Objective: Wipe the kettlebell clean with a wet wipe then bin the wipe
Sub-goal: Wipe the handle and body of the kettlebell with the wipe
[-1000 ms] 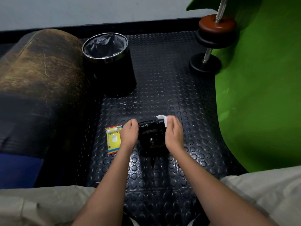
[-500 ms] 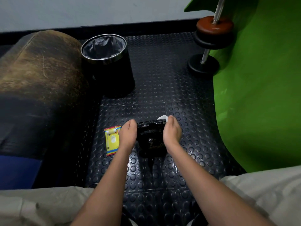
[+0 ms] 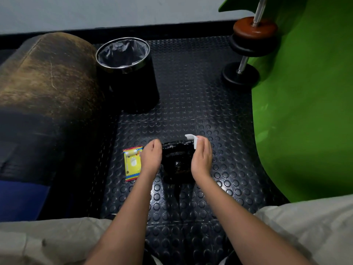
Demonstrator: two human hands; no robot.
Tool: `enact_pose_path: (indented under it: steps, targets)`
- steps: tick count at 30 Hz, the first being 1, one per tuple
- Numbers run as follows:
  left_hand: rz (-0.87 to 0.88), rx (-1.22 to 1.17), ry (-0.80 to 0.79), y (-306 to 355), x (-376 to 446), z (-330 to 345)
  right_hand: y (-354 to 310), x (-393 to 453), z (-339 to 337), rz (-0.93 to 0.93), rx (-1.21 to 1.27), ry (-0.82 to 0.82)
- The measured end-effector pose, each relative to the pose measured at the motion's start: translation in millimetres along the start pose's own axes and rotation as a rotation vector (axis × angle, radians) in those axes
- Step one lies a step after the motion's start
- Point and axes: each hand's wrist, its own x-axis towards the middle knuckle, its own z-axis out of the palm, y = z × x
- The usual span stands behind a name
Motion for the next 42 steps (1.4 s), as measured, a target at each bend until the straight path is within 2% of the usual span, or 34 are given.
enact_pose_path:
  steps: [2,4,6,10,14,21,24,27,29,31,34,38,42]
  targets:
    - [-0.006,-0.007,-0.004,-2,1,1,-3,8,-5,0.295,0.197,-0.065]
    - [-0.017,-0.024,-0.006,-4,2,1,-2,18,-11,0.525,0.29,-0.165]
    - [-0.021,-0.025,-0.005,-5,3,1,-4,26,-17,0.617,0.302,-0.214]
    - [-0.015,-0.016,-0.011,-4,2,0,-15,35,-21,0.623,0.292,-0.222]
    - [-0.001,-0.013,-0.016,-6,2,1,-17,34,-15,0.445,0.171,-0.177]
    - [0.001,-0.015,-0.011,-6,3,1,-7,18,-10,-0.202,-0.211,-0.102]
    - [0.008,-0.019,-0.016,-5,3,1,6,7,-9,-0.304,-0.192,-0.027]
    - [0.009,-0.02,-0.019,-4,3,1,4,0,-8,-0.199,-0.091,0.009]
    - [0.007,-0.012,-0.014,-4,4,1,-2,0,-7,-0.033,0.02,0.01]
    - [0.009,-0.008,-0.009,-3,4,1,-4,6,-8,0.248,0.199,0.005]
    - [0.005,-0.004,-0.007,-2,4,1,11,18,-9,0.686,0.407,-0.103]
    - [0.0,0.0,-0.001,-1,3,0,10,22,-6,0.822,0.558,-0.145]
    - [-0.011,-0.004,-0.005,1,1,1,-19,9,10,0.836,0.639,0.092]
